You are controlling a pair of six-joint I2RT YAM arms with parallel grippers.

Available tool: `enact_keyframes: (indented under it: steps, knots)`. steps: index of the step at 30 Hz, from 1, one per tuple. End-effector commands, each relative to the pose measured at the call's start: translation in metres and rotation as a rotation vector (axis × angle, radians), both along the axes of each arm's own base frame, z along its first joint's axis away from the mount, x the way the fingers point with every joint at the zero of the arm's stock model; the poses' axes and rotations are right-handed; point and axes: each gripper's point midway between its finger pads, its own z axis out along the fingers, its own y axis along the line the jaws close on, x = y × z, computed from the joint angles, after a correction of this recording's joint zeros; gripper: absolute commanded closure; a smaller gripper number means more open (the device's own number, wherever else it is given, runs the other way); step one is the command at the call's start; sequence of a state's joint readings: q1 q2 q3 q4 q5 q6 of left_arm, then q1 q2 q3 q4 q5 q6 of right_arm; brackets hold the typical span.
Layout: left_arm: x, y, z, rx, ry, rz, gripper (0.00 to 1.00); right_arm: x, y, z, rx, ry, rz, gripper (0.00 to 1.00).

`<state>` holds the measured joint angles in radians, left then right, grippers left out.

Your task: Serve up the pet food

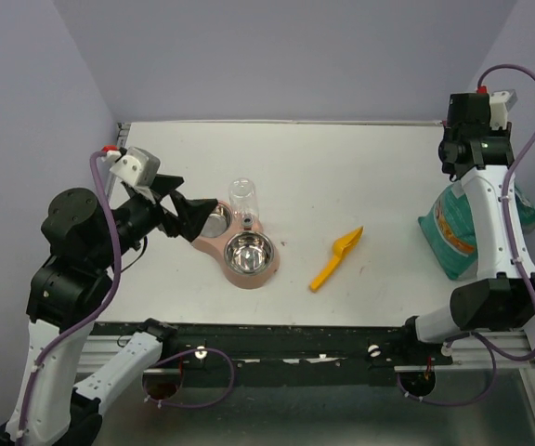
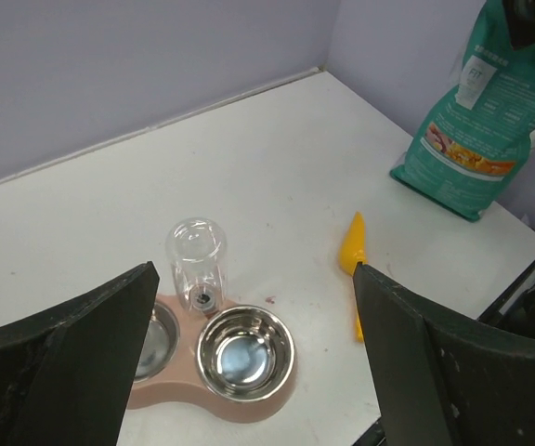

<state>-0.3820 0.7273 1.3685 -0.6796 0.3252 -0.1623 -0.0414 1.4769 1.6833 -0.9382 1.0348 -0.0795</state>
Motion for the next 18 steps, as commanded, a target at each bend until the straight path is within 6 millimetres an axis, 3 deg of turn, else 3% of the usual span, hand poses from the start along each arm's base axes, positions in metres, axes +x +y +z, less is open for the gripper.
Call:
enact_keyframes:
  steps: [1, 5, 8, 13, 18]
  knots:
    - [0.001, -0.012, 0.008, -0.042, 0.091, -0.043, 0.09, -0.006, 0.023, 0.013, -0.043, -0.009, 0.011, 0.99]
    - [-0.001, -0.029, 0.019, -0.137, 0.159, -0.114, 0.22, 0.0, 0.062, 0.002, 0.147, -0.072, 0.119, 0.99]
    - [-0.007, -0.056, 0.037, -0.208, 0.212, -0.238, 0.31, -0.006, 0.075, -0.004, 0.25, -0.111, 0.169, 0.99]
    - [-0.01, -0.11, 0.06, -0.247, 0.281, -0.34, 0.29, -0.011, 0.11, -0.025, 0.483, -0.114, 0.242, 0.99]
    - [-0.012, -0.163, 0.053, -0.331, 0.44, -0.406, 0.28, -0.003, 0.142, -0.011, 0.651, -0.182, 0.359, 0.99]
